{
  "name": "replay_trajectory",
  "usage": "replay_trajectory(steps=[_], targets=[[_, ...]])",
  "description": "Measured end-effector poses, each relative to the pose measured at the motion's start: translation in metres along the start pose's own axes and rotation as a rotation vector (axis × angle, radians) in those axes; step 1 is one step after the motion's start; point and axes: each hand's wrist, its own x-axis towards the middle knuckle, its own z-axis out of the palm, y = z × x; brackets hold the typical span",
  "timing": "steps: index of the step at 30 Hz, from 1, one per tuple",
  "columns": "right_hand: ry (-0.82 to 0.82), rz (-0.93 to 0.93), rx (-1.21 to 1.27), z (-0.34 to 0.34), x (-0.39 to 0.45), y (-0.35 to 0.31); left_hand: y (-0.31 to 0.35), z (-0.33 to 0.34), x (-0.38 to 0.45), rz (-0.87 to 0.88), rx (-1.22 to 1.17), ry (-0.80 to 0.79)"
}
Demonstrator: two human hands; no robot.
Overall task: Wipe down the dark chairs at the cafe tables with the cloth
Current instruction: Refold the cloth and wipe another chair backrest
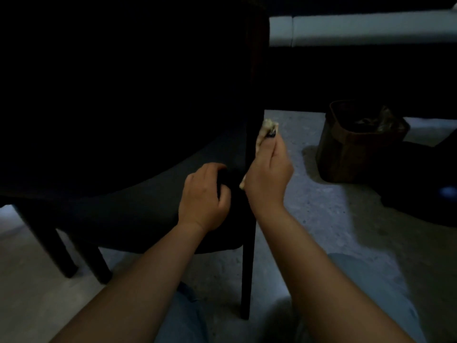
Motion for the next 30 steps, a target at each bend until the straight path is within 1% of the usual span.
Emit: replay_trajectory(steps=[2,4,5,6,7,10,12,14,16,18,19,21,23,26,30], targets=[[-0.019,-0.021,0.022,0.001,0.017,-0.018,0.000,-0.001,-0.005,-0.016,-0.043,-0.010],[-0.027,-0.115,0.048,0.000,0.028,-0.044,0.002,-0.006,-0.005,-0.039,-0.073,-0.006],[-0.034,-0.154,0.077,0.000,0.032,-0.056,0.003,-0.009,-0.004,-0.065,-0.111,-0.012],[-0.044,-0.183,0.113,0.000,0.037,-0.069,0.006,-0.012,0.000,-0.124,-0.210,-0.027],[-0.059,-0.209,0.153,0.001,0.043,-0.082,0.012,-0.018,0.004,-0.217,-0.382,-0.028],[-0.127,-0.282,0.233,0.007,0.057,-0.120,0.029,-0.045,0.015,-0.546,-0.995,0.067],[-0.186,-0.332,0.255,0.017,0.060,-0.144,0.036,-0.062,0.018,-0.639,-1.281,0.041],[-0.263,-0.398,0.314,0.026,0.058,-0.163,0.044,-0.076,0.011,-0.630,-1.518,0.025],[-0.375,-0.475,0.327,0.029,0.064,-0.173,0.050,-0.085,0.002,-0.604,-1.782,0.051],[-0.510,-0.529,0.229,0.029,0.079,-0.173,0.050,-0.091,-0.007,-0.540,-2.011,0.103],[-0.565,-0.521,0.183,0.030,0.088,-0.172,0.049,-0.094,-0.009,-0.493,-2.091,0.158],[-0.630,-0.440,0.164,0.034,0.103,-0.169,0.050,-0.097,-0.013,-0.421,-2.183,0.275],[-0.624,-0.415,0.196,0.039,0.111,-0.165,0.056,-0.097,-0.012,-0.371,-2.210,0.342],[-0.578,-0.449,0.239,0.043,0.112,-0.157,0.065,-0.095,-0.007,-0.389,-2.197,0.421],[-0.582,-0.459,0.264,0.043,0.113,-0.154,0.070,-0.098,-0.004,-0.425,-2.138,0.479]])
